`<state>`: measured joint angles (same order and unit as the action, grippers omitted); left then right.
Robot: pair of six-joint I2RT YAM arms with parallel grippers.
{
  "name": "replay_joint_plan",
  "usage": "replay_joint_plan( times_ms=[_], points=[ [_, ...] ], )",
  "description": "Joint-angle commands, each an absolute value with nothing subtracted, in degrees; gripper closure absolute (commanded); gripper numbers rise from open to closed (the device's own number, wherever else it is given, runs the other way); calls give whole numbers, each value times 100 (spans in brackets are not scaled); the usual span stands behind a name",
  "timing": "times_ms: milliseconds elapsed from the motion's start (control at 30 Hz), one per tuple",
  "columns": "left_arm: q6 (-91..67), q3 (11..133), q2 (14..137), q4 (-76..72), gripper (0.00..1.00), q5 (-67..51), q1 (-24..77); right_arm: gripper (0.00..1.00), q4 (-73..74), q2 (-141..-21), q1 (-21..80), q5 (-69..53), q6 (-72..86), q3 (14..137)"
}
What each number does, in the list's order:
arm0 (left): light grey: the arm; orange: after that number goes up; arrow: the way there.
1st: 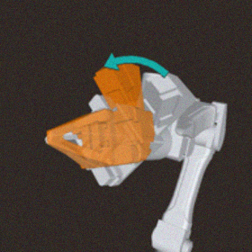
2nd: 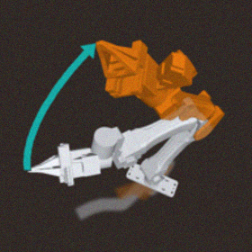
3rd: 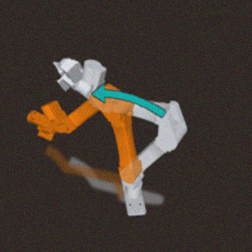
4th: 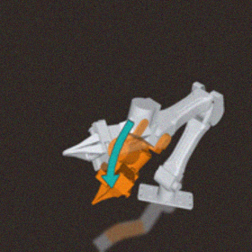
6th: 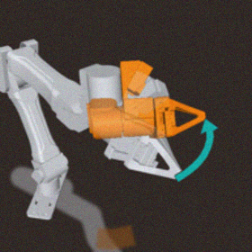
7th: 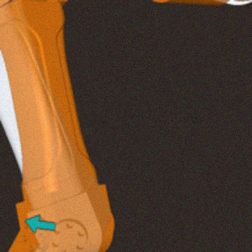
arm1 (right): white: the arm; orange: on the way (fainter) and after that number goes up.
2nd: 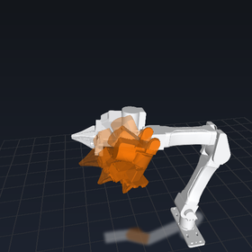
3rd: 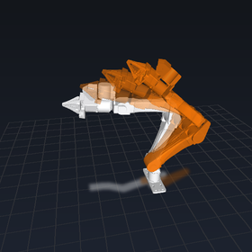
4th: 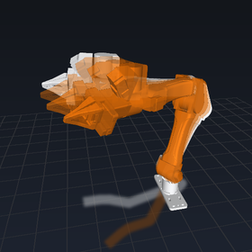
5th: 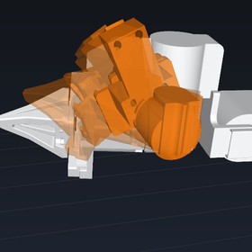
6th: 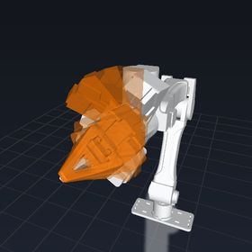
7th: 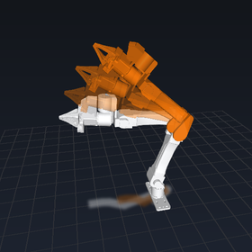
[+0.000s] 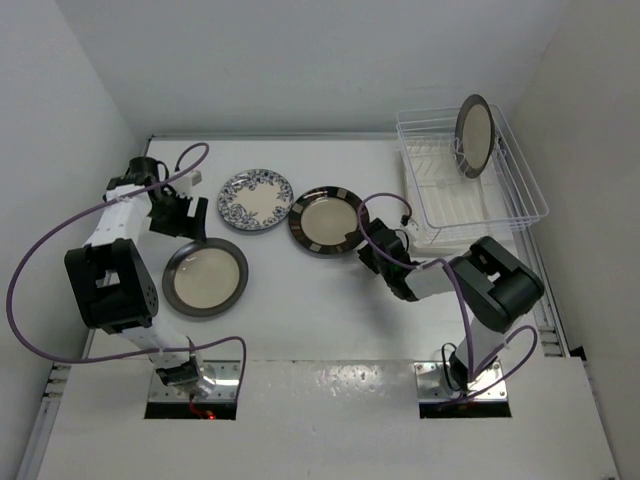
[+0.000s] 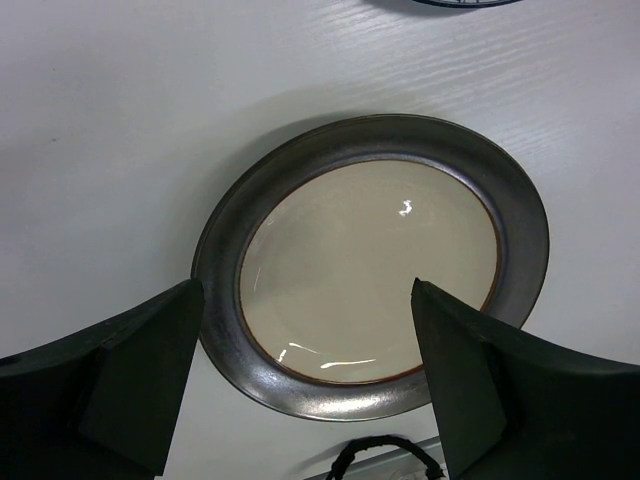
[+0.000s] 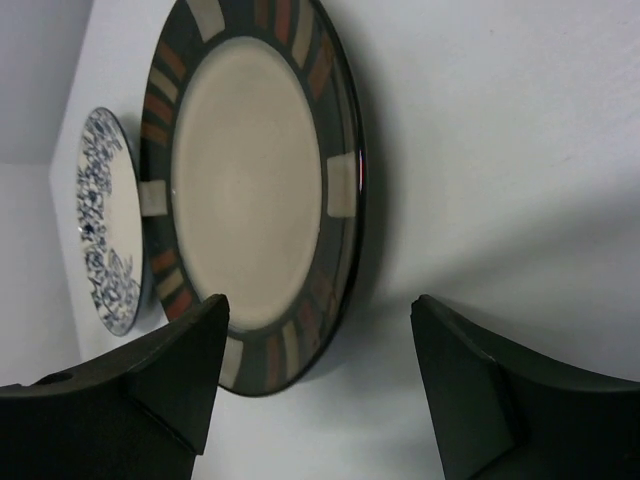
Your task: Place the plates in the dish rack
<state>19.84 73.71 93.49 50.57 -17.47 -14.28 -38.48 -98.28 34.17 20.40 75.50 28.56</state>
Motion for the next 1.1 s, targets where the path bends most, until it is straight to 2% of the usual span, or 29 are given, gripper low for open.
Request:
replay_joint_plan(
  times_ms=[0, 233, 400, 600, 700, 833, 867, 933, 967, 1067],
  points=[
    [2109, 7356, 9079, 5045, 10, -1978, -1433, 26, -4465, -10177, 3542, 2426, 8252, 2953],
    [2162, 7304, 9079, 5045, 10, -2285, -1485, 27, -3938, -10766, 3796, 2891, 8384, 3541],
    [2162, 7304, 9079, 5045, 10, -2338, -1485, 34, -3534, -11127, 3823, 2962, 9288, 3560],
    [2162, 7251, 9079, 5045, 10, -2443, -1538, 44, -3507, -11512, 3779, 2997, 9483, 3673],
    [2162, 7251, 9132, 5045, 10, -2443, -1538, 52, -3568, -11680, 3744, 2953, 9632, 3700],
    [2162, 7251, 9185, 5045, 10, -2443, -1538, 69, -3786, -11795, 3700, 2910, 9651, 3613],
    [2110, 7251, 9185, 5045, 10, -2496, -1538, 78, -3866, -11821, 3683, 2892, 9633, 3560],
    [2109, 7251, 9185, 5045, 10, -2496, -1591, 87, -3937, -11848, 3674, 2787, 9607, 3559],
    [2109, 7251, 9237, 5045, 10, -2496, -1591, 95, -3920, -11856, 3665, 2769, 9580, 3577],
    [2109, 7251, 9237, 5045, 10, -2549, -1591, 100, -3955, -11795, 3656, 2681, 9230, 3656]
  ],
)
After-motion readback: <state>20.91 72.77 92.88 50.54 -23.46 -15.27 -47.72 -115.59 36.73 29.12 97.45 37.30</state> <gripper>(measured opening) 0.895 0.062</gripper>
